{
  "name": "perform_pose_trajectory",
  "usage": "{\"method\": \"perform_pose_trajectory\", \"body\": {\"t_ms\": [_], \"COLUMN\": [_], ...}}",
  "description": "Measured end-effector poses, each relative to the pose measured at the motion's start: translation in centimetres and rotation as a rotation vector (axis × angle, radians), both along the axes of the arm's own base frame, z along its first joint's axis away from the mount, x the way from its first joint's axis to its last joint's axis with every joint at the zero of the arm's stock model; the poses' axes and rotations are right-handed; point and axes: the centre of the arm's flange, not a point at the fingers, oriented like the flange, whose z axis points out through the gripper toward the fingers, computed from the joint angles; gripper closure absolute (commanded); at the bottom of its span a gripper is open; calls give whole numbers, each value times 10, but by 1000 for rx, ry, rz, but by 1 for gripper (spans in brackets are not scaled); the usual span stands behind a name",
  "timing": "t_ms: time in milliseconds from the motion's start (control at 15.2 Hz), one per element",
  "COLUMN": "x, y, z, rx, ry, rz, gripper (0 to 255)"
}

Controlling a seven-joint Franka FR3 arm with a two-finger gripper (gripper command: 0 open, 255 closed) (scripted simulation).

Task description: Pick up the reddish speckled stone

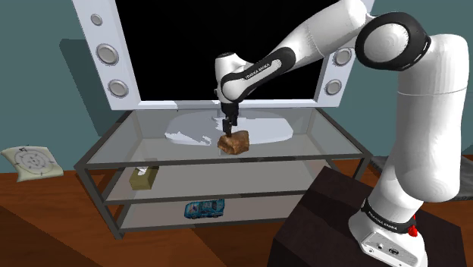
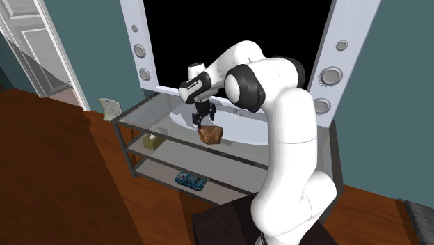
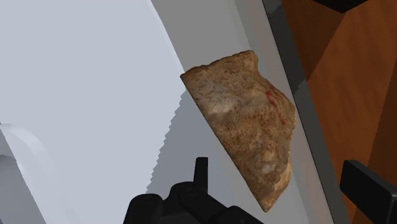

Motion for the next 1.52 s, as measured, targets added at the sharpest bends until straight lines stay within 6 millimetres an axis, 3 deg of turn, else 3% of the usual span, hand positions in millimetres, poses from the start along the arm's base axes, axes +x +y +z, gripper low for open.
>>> {"method": "perform_pose_trajectory", "body": {"t_ms": [198, 594, 660, 1320, 1518], "x": [12, 13, 13, 14, 14], "y": [4, 5, 5, 5, 5], "z": [-19, -50, -52, -52, -43], "rx": [-7, -8, -8, -8, -8], "ry": [2, 3, 2, -1, 3], "rz": [14, 17, 17, 17, 17], "gripper": [0, 0, 255, 255, 255]}}
